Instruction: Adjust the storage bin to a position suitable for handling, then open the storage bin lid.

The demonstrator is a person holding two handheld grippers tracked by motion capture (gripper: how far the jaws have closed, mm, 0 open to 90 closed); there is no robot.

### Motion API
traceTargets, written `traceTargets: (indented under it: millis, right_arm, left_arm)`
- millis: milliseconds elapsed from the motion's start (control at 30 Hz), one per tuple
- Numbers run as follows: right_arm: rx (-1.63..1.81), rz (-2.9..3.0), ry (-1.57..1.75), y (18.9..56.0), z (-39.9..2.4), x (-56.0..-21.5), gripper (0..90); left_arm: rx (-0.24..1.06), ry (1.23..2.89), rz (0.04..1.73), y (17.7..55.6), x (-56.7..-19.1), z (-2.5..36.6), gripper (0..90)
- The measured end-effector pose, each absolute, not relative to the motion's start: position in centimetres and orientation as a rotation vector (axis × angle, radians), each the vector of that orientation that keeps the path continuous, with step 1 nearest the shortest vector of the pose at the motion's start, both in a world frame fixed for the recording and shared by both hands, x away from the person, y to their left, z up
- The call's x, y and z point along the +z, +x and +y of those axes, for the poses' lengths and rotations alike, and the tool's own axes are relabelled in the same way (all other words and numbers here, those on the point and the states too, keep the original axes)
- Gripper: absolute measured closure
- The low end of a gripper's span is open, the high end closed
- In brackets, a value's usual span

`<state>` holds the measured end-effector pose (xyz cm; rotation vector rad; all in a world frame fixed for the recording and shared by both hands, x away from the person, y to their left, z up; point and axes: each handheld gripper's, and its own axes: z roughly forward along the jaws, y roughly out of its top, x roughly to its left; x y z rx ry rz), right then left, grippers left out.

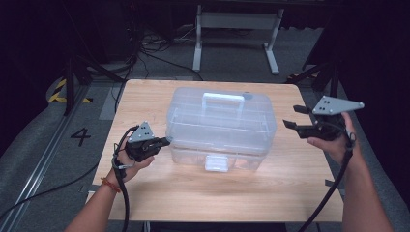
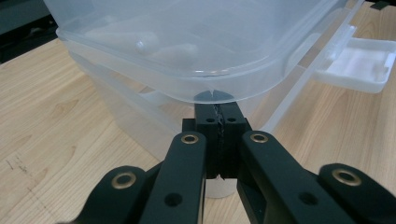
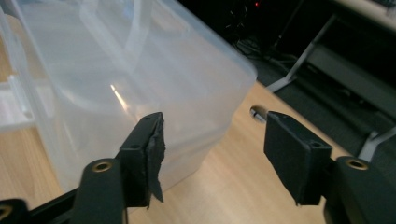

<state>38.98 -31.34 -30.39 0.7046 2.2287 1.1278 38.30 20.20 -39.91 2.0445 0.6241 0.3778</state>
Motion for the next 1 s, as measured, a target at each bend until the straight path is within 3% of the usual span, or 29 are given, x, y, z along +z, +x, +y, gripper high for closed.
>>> traceTargets:
  millis: [400, 667, 1000]
  right_arm:
    - [1.199, 2.327, 0.802, 37.9, -31.6, -38.5, 36.0]
    - [1.266, 2.331, 0.737, 37.0, -30.4, -39.0, 41.7]
    - [1.286, 2.337, 0.657, 36.1, -28.8, -39.2, 42.4]
  left_arm:
    - [0.375, 2.040, 0.619, 38.3, -39.9, 20.3, 90.0]
    - [0.397, 2.036, 0.616, 38.2, -39.8, 20.2, 90.0]
    - [0.417, 2.024, 0.620, 38.2, -39.0, 20.1, 90.0]
